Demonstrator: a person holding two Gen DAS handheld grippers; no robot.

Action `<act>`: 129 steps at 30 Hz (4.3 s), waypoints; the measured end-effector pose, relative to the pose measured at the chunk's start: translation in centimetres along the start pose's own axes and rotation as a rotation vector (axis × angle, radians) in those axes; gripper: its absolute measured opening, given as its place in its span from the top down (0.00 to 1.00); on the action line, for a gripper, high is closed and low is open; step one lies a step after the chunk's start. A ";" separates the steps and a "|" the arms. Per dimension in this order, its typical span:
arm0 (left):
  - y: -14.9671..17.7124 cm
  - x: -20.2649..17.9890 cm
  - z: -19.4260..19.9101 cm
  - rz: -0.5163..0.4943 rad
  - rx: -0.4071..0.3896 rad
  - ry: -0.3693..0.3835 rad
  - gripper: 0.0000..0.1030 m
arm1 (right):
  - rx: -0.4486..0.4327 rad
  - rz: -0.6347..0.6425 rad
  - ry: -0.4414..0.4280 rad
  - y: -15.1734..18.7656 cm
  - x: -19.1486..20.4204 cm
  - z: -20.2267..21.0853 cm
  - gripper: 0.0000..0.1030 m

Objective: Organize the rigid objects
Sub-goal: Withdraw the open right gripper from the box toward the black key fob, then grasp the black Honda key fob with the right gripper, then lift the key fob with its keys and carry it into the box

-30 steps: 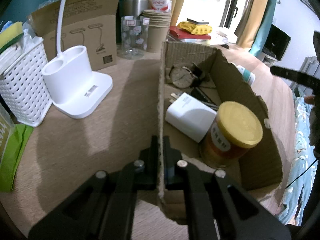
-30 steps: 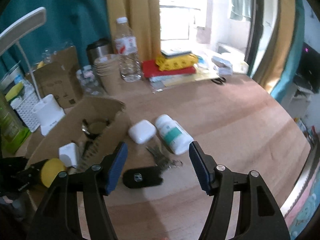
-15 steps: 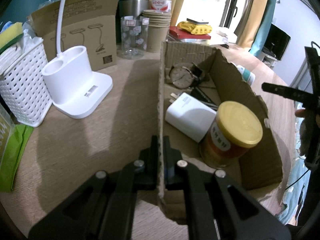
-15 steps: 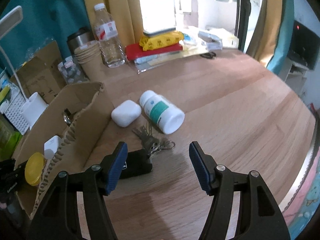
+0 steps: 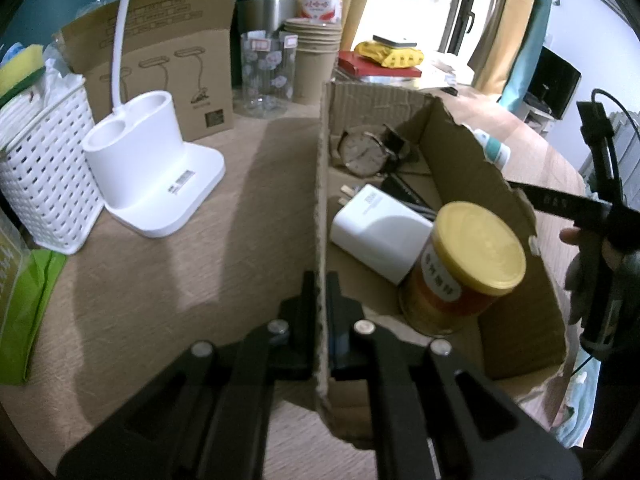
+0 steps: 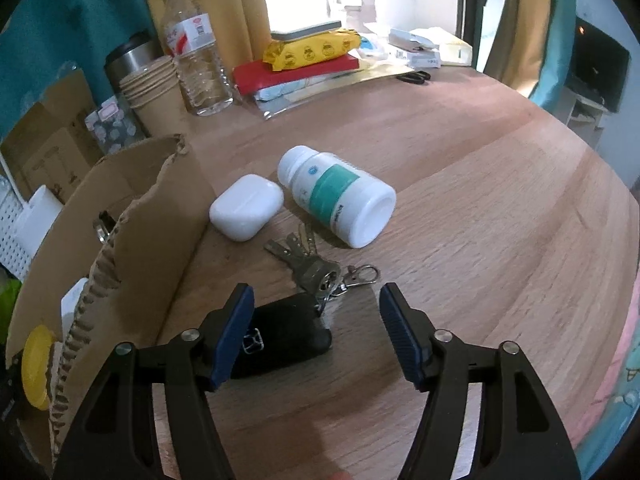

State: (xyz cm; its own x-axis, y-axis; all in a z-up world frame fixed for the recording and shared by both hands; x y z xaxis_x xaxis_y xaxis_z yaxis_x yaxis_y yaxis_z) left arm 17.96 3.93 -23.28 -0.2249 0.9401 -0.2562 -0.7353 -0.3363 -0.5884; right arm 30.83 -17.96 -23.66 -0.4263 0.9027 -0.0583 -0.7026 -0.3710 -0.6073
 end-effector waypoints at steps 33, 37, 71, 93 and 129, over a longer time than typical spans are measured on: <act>0.1 0.0 -0.1 0.000 0.000 -0.001 0.96 | 0.077 0.071 0.073 2.1 0.7 0.4 0.29; 0.1 0.0 -0.1 -0.002 0.000 -0.003 0.96 | 0.053 0.054 0.072 2.9 -0.2 1.0 0.29; 0.1 -0.1 -0.1 -0.001 -0.001 -0.002 0.96 | -0.104 0.021 -0.057 0.3 0.7 6.1 0.64; -0.1 -0.3 0.0 -0.001 -0.003 0.001 0.96 | -0.231 0.120 -0.096 -5.1 4.9 10.8 0.64; -0.3 -0.9 -0.2 0.002 -0.008 0.012 0.96 | -0.094 0.133 -0.237 -4.9 12.0 3.8 0.64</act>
State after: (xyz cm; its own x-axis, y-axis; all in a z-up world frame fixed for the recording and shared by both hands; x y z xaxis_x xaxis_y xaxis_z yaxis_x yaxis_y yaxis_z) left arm 18.49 3.20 -23.03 -0.2190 0.9386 -0.2667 -0.7298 -0.3390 -0.5937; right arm 26.99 -6.10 -18.35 -0.6403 0.7672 0.0373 -0.5803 -0.4514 -0.6779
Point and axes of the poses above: each gripper's, at about its wrist camera, not at the fingertips, and z roughly against the way its jaws point, x to its left, y to its underside, the point moved 9 cm from there along -z, roughly the way its jaws point, and after that the axes turned 12 degrees about z, right-handed, at the moved point
